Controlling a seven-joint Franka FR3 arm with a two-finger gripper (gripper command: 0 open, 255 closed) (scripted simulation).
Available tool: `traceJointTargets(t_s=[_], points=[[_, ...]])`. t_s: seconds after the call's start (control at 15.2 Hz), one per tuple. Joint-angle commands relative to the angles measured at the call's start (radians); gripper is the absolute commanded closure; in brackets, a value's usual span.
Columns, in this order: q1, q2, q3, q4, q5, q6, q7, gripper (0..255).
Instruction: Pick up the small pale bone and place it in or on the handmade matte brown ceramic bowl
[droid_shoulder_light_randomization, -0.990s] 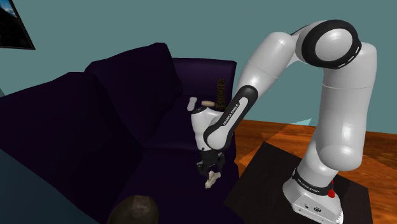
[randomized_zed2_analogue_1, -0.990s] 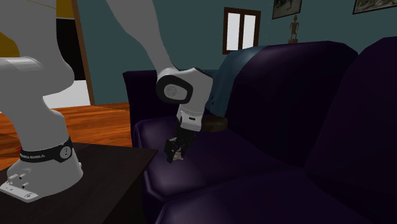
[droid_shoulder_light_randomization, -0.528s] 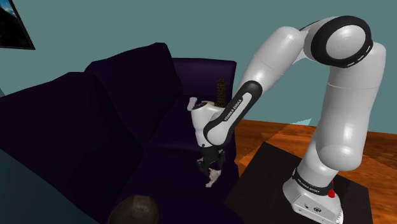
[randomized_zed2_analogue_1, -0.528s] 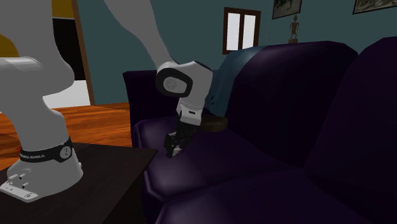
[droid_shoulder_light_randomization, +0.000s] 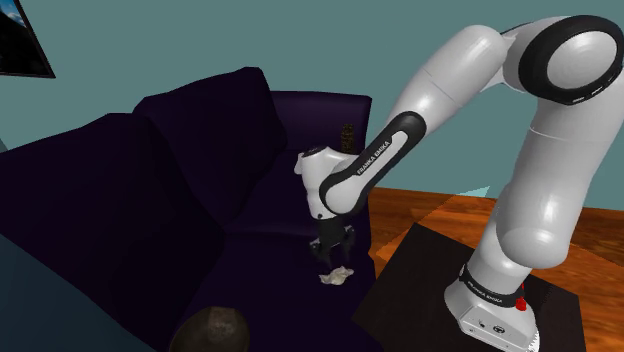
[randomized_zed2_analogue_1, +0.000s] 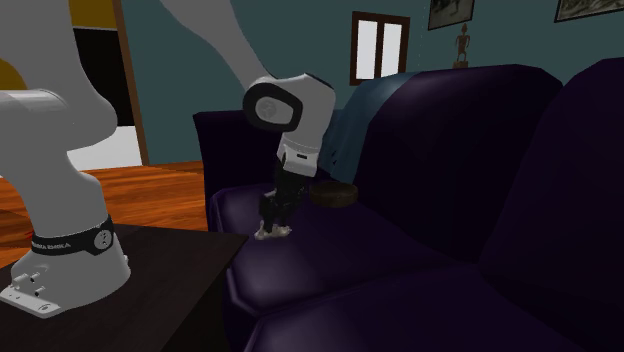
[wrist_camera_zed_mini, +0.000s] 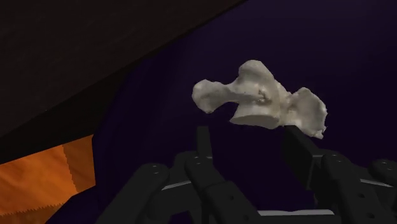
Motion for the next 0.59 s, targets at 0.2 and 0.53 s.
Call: traceJointTargets(t_s=[0.2,0.53], points=[[-0.002,-0.026,0.001,0.003,0.007,-0.029,-0.005,0],[0.015,-0.074,0.033,-0.082,0.116,-0.006,-0.155,0]])
